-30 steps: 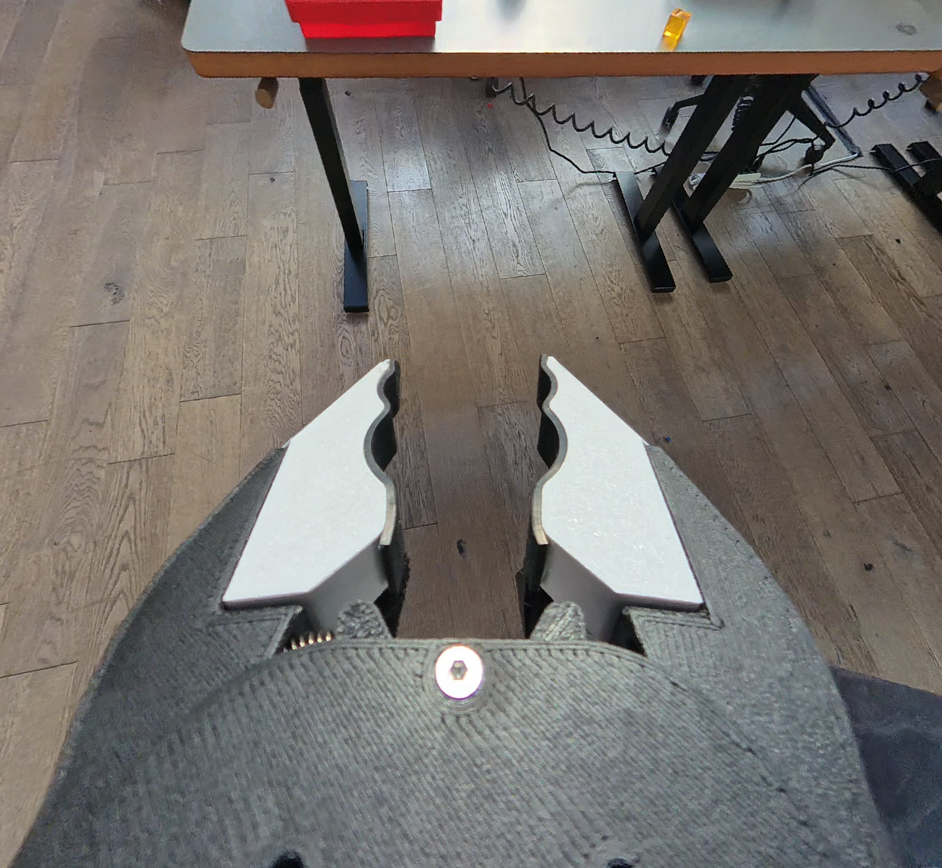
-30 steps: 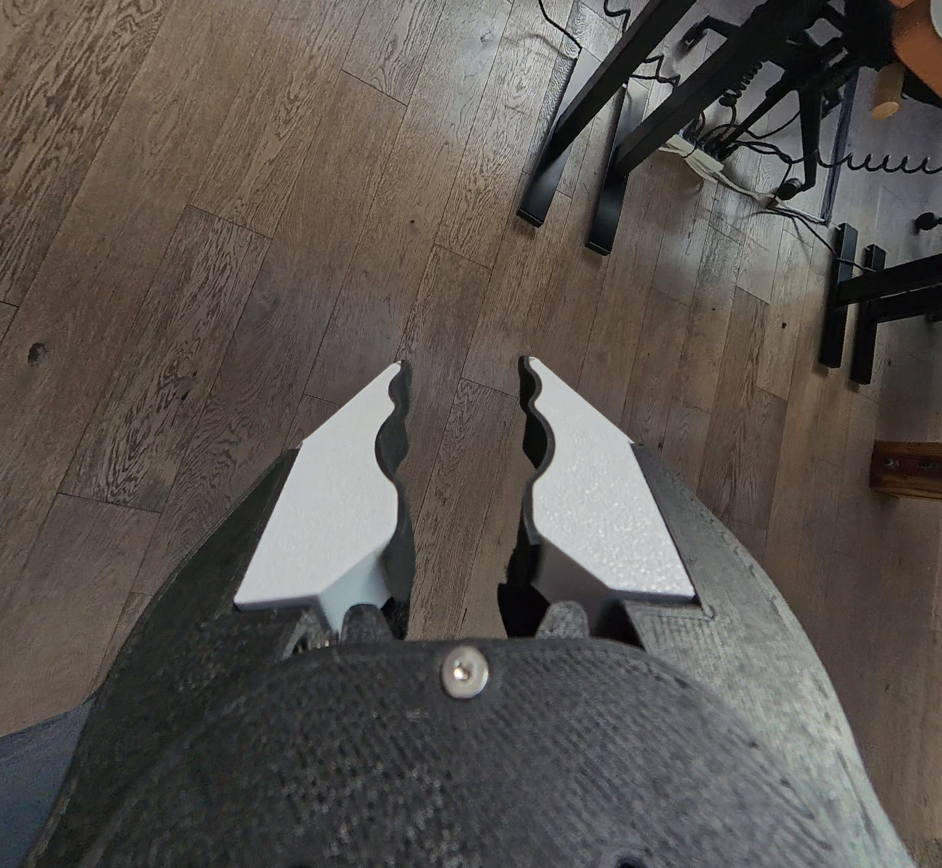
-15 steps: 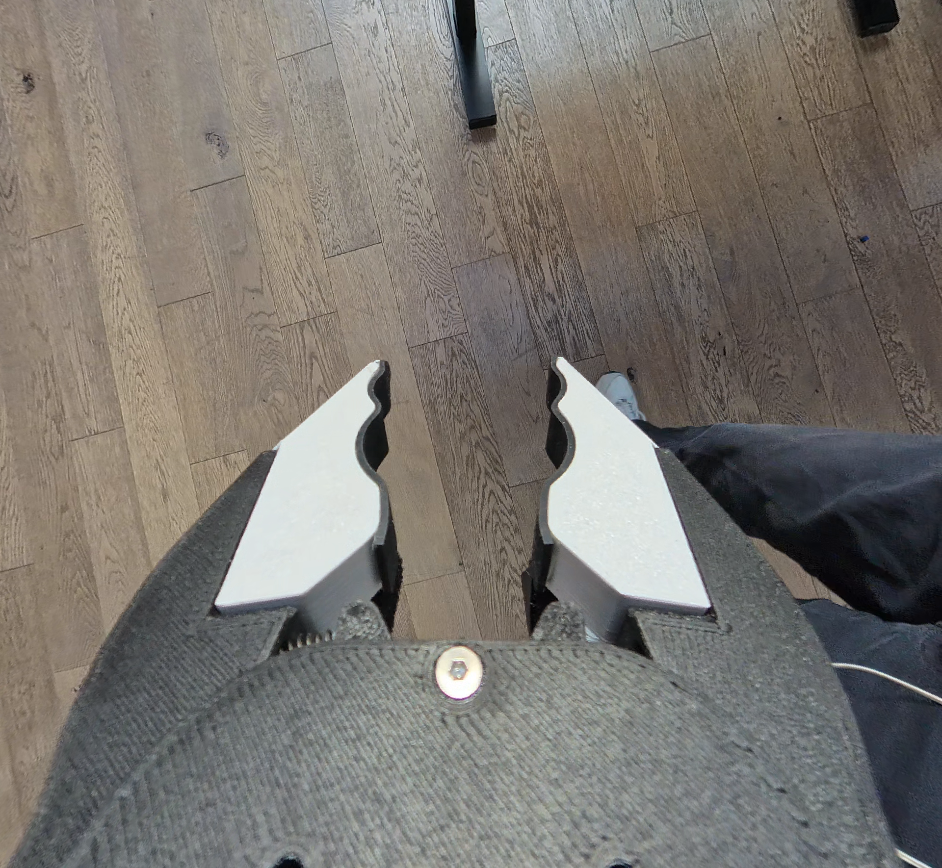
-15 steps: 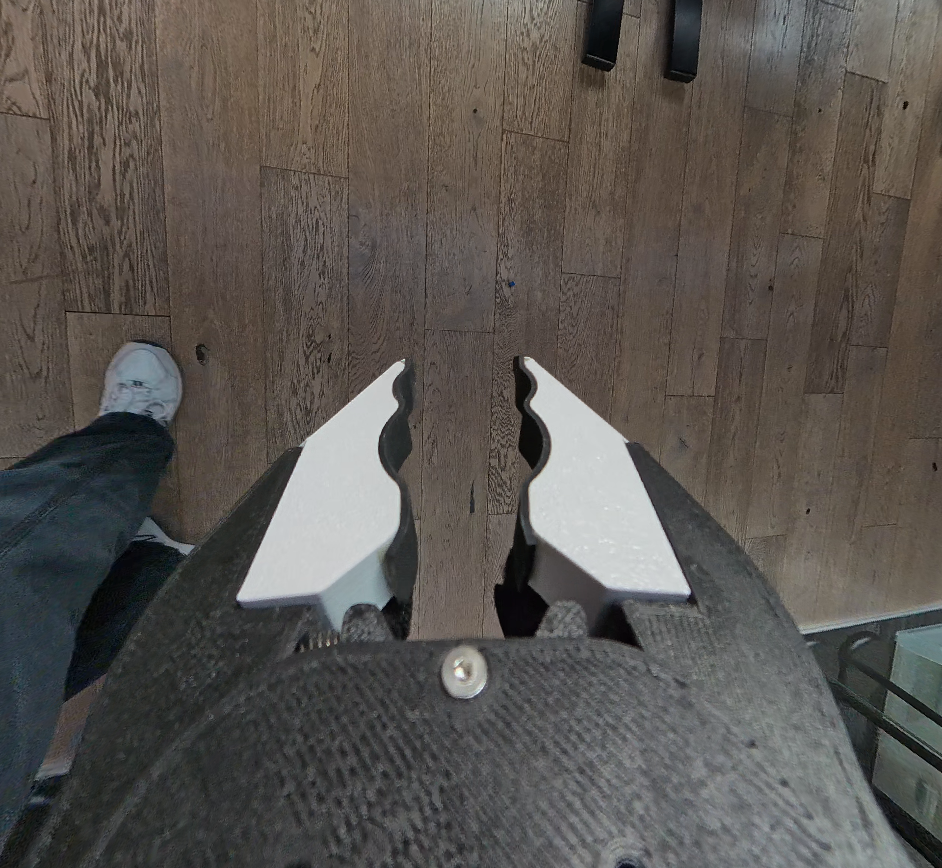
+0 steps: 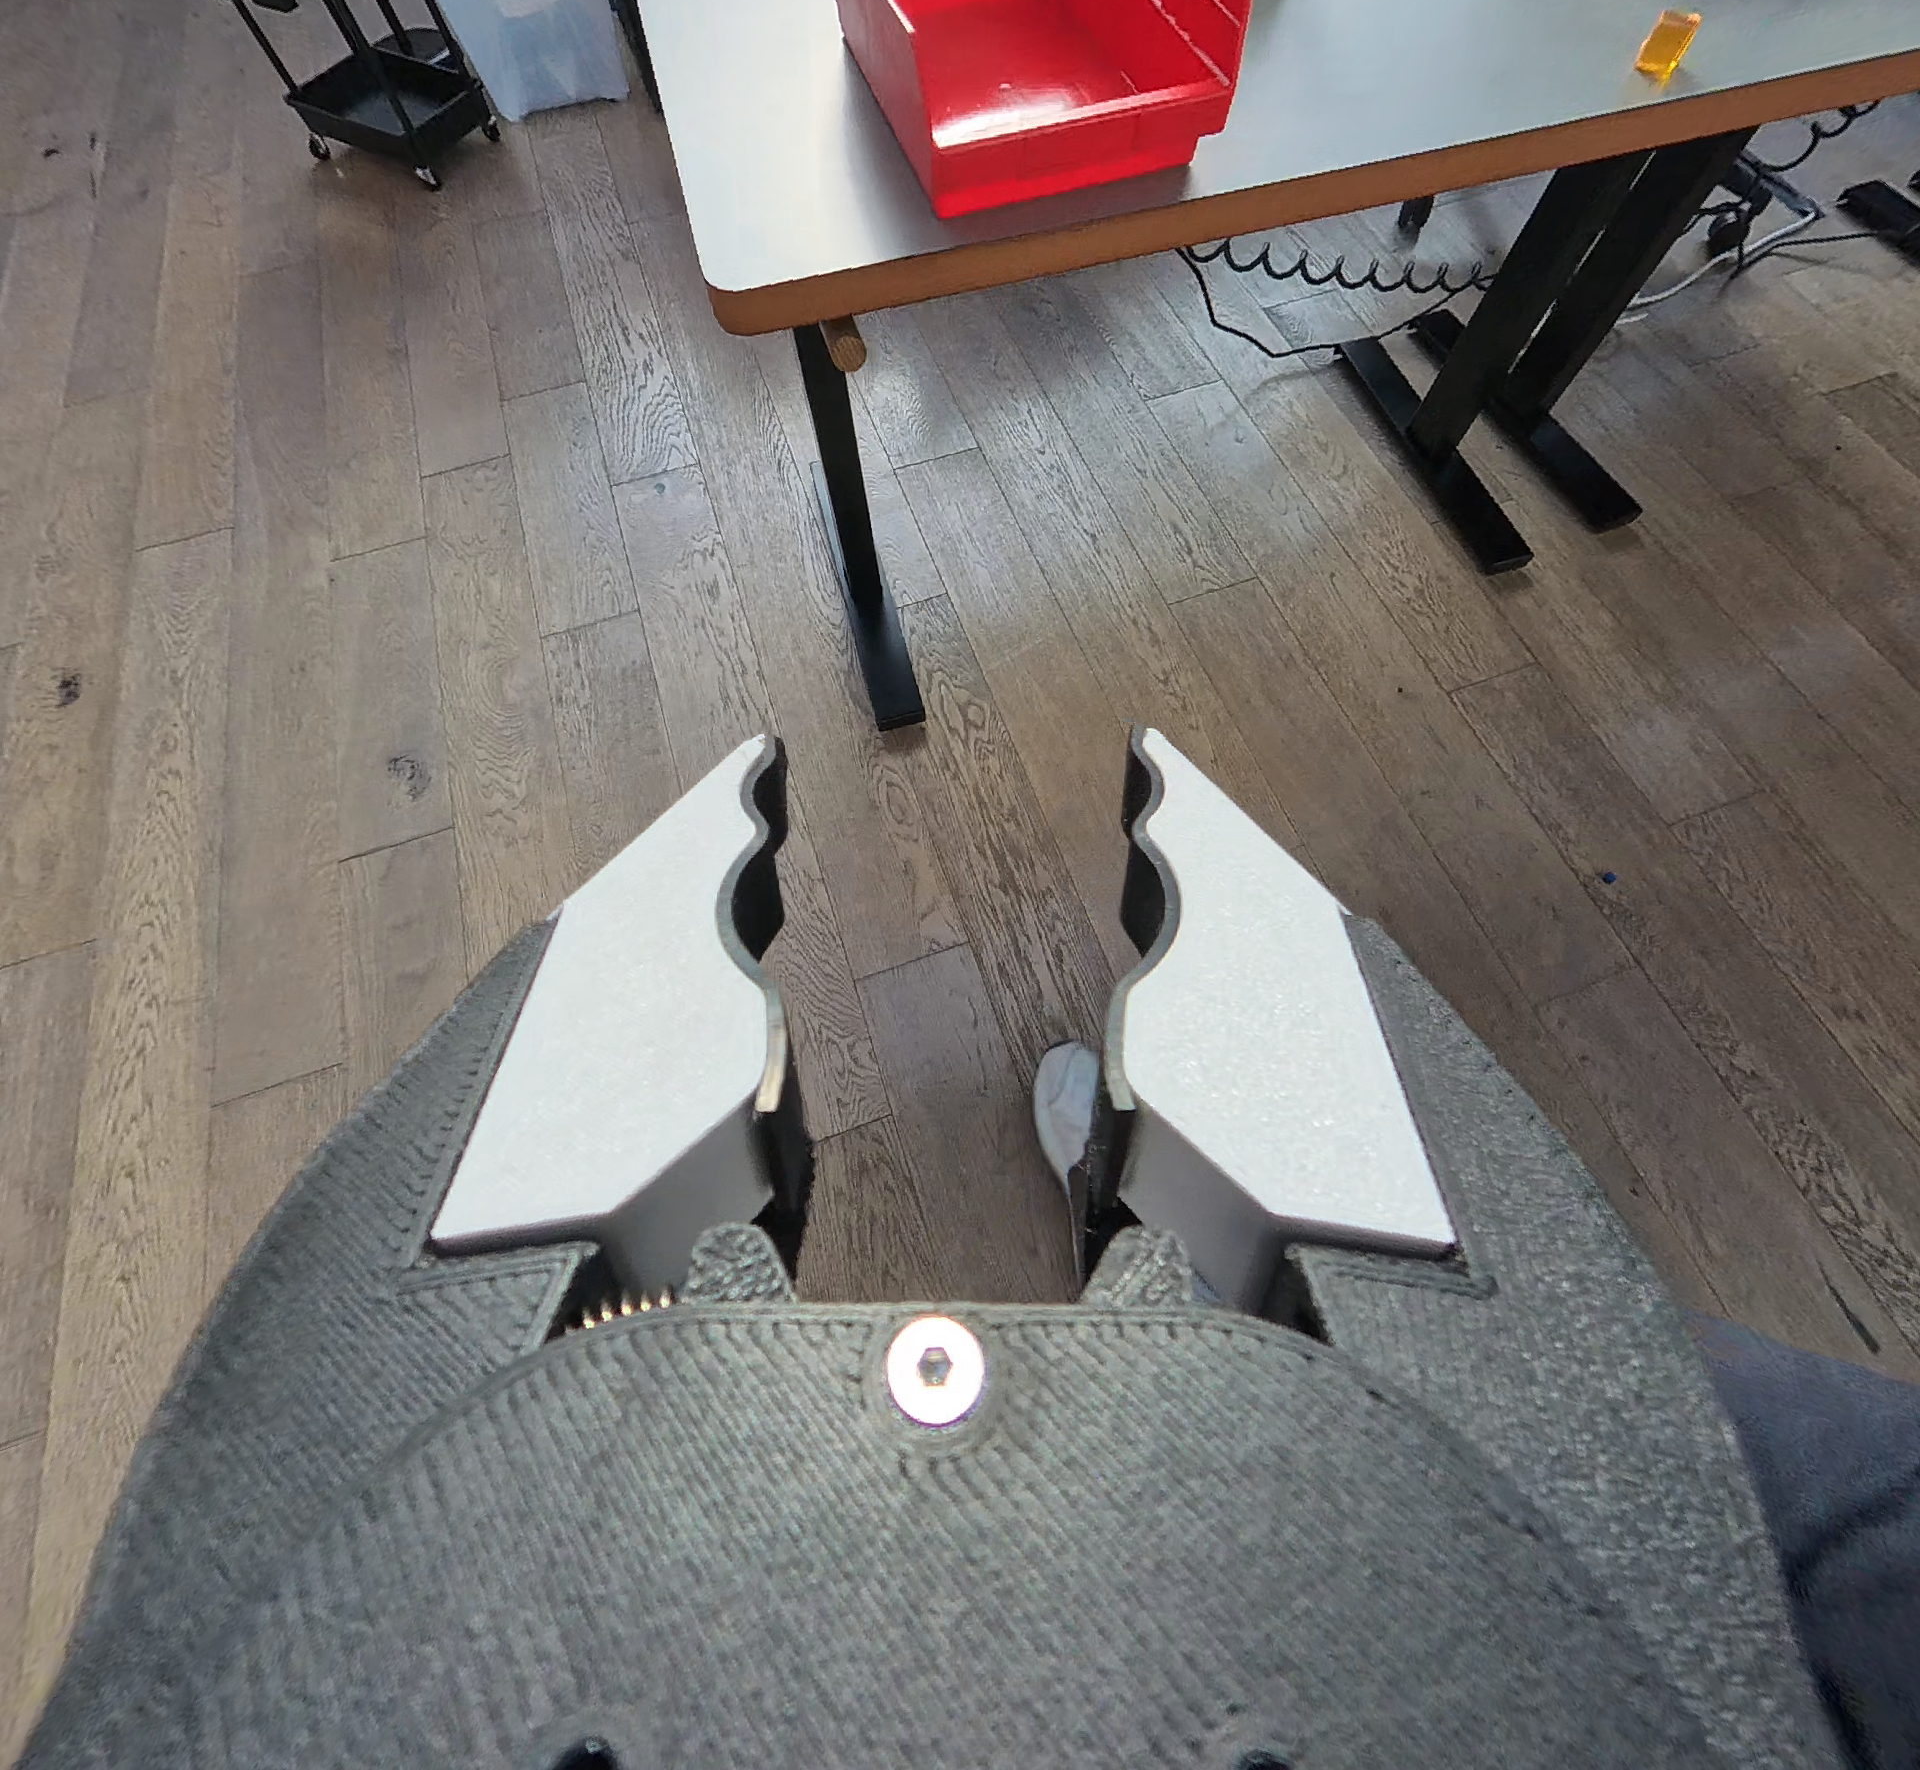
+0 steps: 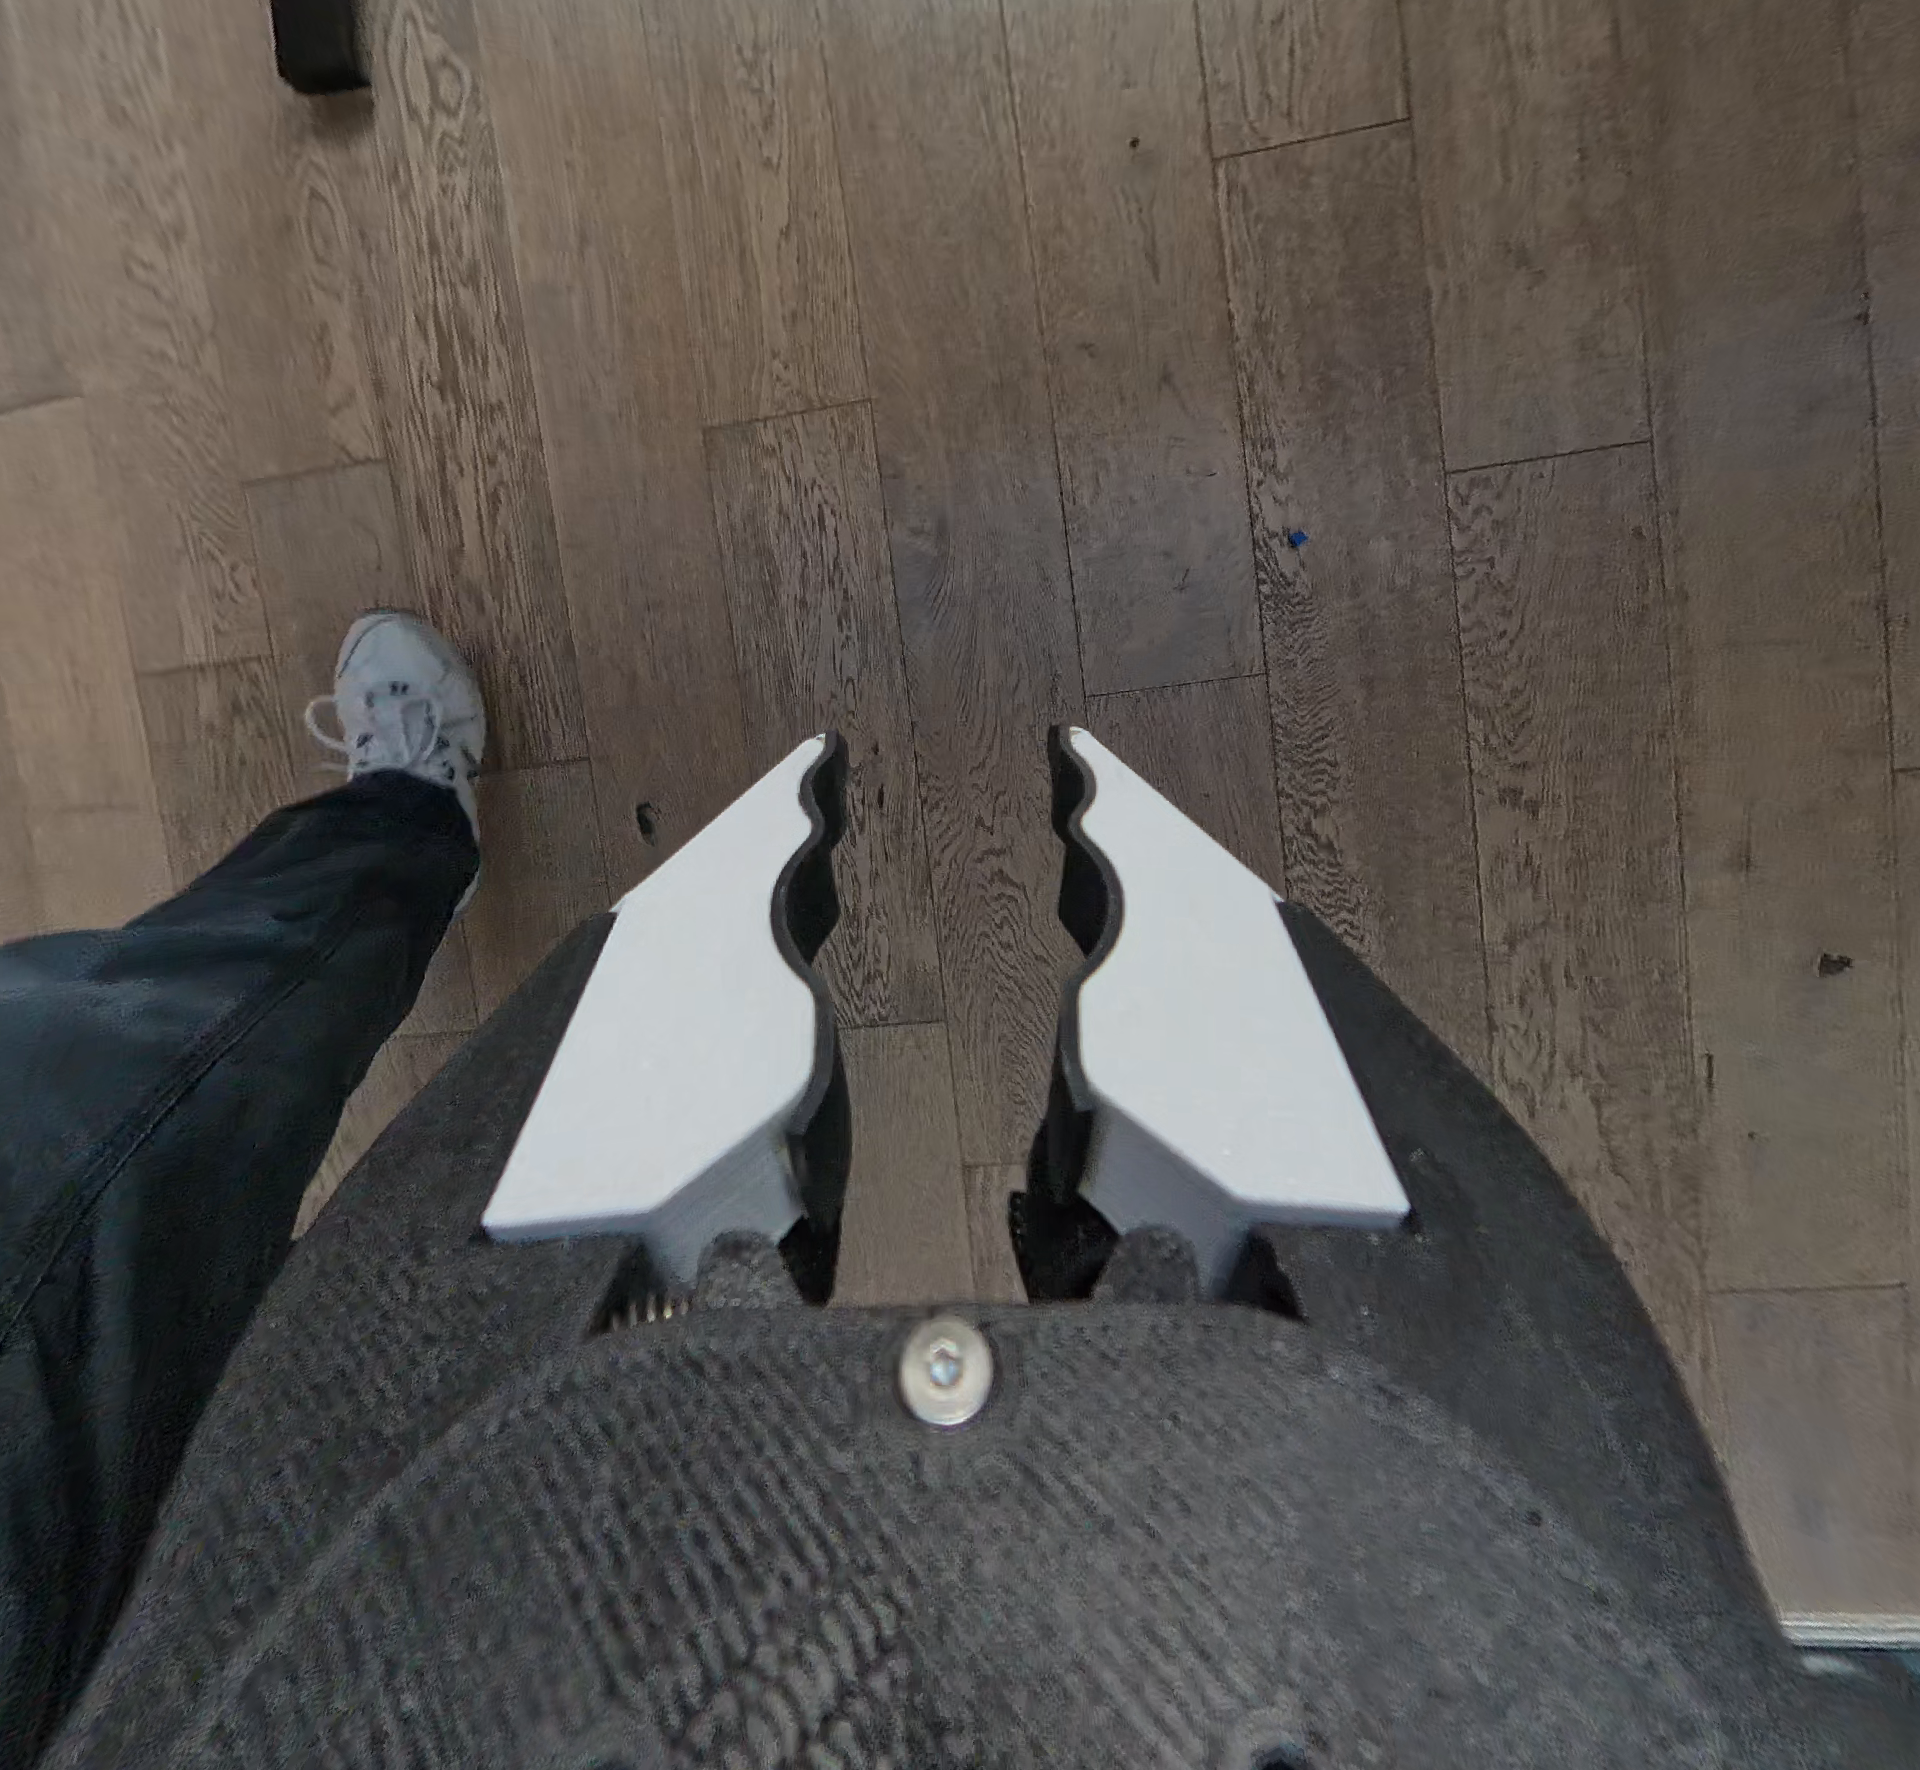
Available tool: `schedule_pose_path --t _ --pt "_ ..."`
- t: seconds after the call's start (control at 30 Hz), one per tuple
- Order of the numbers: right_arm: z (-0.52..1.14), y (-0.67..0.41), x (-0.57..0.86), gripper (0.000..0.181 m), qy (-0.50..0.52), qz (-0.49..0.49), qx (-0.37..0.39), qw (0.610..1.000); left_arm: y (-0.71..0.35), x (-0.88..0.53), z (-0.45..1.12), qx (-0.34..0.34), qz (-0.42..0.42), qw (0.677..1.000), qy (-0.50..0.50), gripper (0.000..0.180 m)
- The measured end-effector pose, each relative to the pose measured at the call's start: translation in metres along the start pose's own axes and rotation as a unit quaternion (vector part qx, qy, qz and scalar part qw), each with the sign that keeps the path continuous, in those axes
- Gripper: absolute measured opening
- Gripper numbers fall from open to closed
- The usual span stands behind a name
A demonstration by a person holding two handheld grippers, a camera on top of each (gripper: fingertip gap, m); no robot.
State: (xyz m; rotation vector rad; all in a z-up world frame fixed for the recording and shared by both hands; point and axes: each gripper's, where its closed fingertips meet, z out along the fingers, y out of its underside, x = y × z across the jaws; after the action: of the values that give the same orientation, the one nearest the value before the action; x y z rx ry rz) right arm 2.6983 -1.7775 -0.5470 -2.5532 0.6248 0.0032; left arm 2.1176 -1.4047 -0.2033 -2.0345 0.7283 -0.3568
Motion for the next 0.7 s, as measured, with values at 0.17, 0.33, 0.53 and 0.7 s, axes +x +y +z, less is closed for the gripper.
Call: schedule_pose_path --t 0.17,0.33,0.53,0.7 --pt "0.095 -0.030 0.068 0.036 -0.031 -0.217 -0.121 0.968 0.033 0.073 0.033 -0.022 -0.072 0.997 -0.007 0.070" --pt "0.289 -0.016 0.173 0.028 -0.055 -0.251 -0.181 0.949 0.070 0.165 0.131 -0.003 -0.081 0.996 -0.025 0.068" --pt "0.499 0.070 0.257 0.032 -0.066 -0.313 -0.214 0.923 0.136 0.292 0.270 0.098 -0.081 0.990 -0.061 0.061" --pt "0.578 0.116 0.298 0.031 -0.033 -0.350 -0.234 0.907 0.204 0.363 0.342 0.067 -0.053 0.994 -0.063 0.058"
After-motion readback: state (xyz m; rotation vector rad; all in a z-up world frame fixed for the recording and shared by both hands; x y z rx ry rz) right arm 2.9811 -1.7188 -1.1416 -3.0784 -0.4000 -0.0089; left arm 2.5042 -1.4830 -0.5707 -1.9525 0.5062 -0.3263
